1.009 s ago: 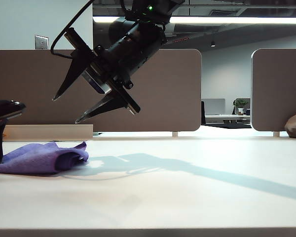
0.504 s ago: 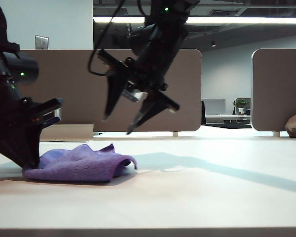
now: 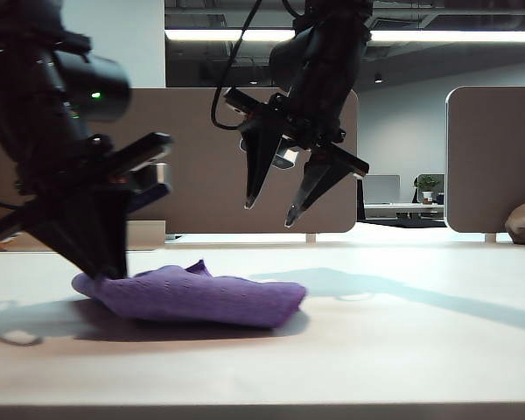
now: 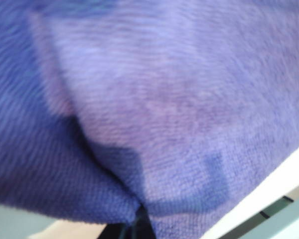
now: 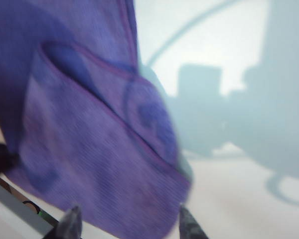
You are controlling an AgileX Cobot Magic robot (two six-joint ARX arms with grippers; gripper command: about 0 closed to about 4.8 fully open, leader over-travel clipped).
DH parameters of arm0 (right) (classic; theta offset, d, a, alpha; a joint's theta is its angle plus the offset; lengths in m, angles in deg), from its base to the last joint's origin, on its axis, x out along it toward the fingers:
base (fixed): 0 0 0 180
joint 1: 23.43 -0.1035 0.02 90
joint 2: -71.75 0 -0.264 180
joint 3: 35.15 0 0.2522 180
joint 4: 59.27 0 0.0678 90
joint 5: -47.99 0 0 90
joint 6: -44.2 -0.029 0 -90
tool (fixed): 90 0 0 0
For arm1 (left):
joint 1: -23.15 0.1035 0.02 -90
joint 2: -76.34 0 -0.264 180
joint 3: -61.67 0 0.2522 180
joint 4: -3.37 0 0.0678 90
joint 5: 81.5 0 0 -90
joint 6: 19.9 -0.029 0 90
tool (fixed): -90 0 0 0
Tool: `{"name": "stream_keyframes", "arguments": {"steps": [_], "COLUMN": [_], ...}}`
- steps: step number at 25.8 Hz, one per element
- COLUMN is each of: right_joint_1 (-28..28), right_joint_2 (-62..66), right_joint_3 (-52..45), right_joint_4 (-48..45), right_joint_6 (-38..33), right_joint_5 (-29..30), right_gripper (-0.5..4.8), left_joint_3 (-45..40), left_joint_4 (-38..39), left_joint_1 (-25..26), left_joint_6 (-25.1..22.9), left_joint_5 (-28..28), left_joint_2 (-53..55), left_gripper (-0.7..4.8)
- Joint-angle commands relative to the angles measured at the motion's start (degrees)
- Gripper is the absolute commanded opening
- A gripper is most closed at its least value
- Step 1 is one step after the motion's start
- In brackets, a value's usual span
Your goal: Fold the bottom of the cloth upward, then fold it vertically to form a square shape.
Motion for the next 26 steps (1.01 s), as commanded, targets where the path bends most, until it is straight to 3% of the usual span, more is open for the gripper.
{"name": "stream_keyframes", "arguments": {"steps": [1,3,5,10,14,17,26], "right_joint_1": [-0.1,-0.1,-0.1,0.0,0.0,0.0,0.0], "right_joint_2": [-0.3,-0.3,-0.3,-1.0,-1.2,-1.3,-2.5], "right_joint_3": [0.3,0.3,0.3,0.3,0.3,0.3,0.3], "right_joint_4": [0.9,1.6,2.3,2.3,2.5,3.1,3.7], "right_joint_6": [0.6,1.2,1.4,1.4,1.4,1.5,1.7], "right_joint_5": [0.0,-0.3,-1.3,-2.6,-2.6,-2.6,-2.6], "right_gripper": [2.52,2.52,2.52,2.52,2.52,2.52,2.52], "left_joint_3": [0.1,0.1,0.1,0.1,0.1,0.1,0.1], "left_joint_4": [-0.6,-1.2,-1.2,-1.4,-1.3,-0.3,-1.8], "left_joint_1": [-3.7,-4.5,-4.5,-4.5,-4.5,-4.5,-4.5], "left_joint_6": [1.6,2.4,2.9,3.0,3.1,4.3,5.0], "left_joint_5": [0.9,1.0,1.0,1.0,0.4,0.5,2.4], "left_joint_2": [-0.2,-0.2,-0.2,-1.2,-3.8,-7.1,-9.6], "left_gripper": [0.03,0.10,0.60,1.24,1.31,1.87,1.87]}}
